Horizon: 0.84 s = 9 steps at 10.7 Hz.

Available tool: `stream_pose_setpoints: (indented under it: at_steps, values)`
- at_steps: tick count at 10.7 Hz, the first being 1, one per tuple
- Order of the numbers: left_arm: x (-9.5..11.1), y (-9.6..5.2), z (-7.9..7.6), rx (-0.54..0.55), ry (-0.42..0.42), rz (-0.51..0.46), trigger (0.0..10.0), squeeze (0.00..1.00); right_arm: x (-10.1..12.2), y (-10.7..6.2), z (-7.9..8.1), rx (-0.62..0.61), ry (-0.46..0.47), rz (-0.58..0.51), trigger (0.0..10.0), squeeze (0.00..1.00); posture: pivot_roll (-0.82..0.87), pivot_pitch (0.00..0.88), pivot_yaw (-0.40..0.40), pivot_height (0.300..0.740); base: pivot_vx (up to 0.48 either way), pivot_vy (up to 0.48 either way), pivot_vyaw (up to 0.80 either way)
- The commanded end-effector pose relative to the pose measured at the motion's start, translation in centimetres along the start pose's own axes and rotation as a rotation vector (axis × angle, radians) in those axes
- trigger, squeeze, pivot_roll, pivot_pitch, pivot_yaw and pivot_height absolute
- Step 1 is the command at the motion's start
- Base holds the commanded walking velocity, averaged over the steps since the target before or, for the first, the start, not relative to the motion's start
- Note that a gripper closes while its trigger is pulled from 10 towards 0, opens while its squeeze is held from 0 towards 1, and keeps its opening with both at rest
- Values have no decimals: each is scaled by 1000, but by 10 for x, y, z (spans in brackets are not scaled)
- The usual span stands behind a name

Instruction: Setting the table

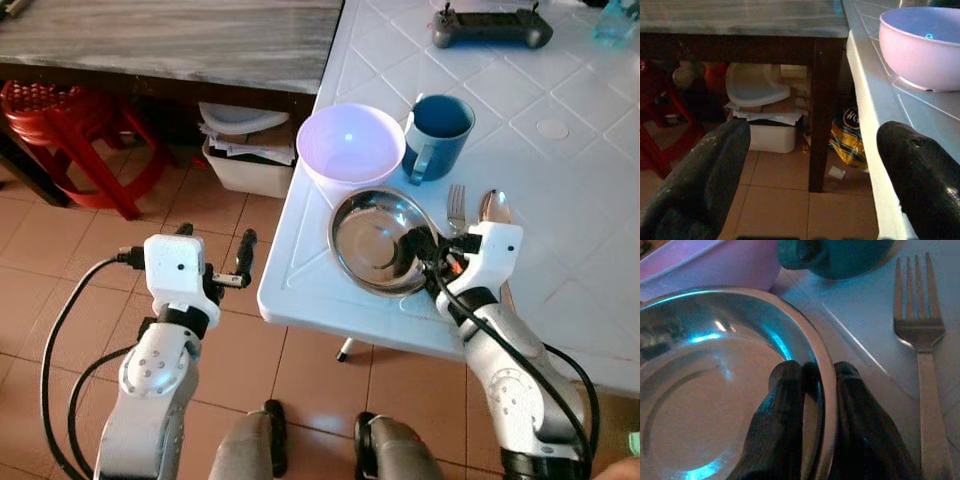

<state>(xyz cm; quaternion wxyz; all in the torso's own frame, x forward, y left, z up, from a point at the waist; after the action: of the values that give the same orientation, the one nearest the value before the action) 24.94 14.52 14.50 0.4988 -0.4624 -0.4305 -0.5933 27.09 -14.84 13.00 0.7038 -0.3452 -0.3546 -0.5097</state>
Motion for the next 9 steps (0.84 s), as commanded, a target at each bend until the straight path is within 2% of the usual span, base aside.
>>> stream_pose_setpoints:
  at_steps: [1,2,4,9]
  values:
    - [-7,-3,3,12,14,23,10000,0,-32,-4,-7,-17,58,160,5098,0,31,187,49,740,0,0,0]
    - [-7,-2,4,13,19,21,10000,0,-31,-2,2,41,30,159,10000,0,33,184,55,740,0,0,0]
    - [-5,1,7,33,25,10,10000,0,-15,4,8,60,11,85,10000,0,31,181,54,740,0,0,0]
    - [-7,6,8,51,16,4,10000,0,-13,6,10,96,-8,91,10000,0,22,161,47,740,0,0,0]
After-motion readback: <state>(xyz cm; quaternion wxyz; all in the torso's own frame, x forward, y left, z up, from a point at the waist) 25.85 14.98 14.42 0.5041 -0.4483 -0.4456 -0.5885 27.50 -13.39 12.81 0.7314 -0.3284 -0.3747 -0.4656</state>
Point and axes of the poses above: a point about 5 cm out from each wrist's last joint towards the gripper, its own y axis pointing out of the wrist towards the gripper, its own x axis along the axis of the wrist's last joint, z = x × y, the point moved 1 cm from there along y, pointing out of the wrist towards the gripper, and after that the axes turned 12 degrees about y, right-handed, at the moved point
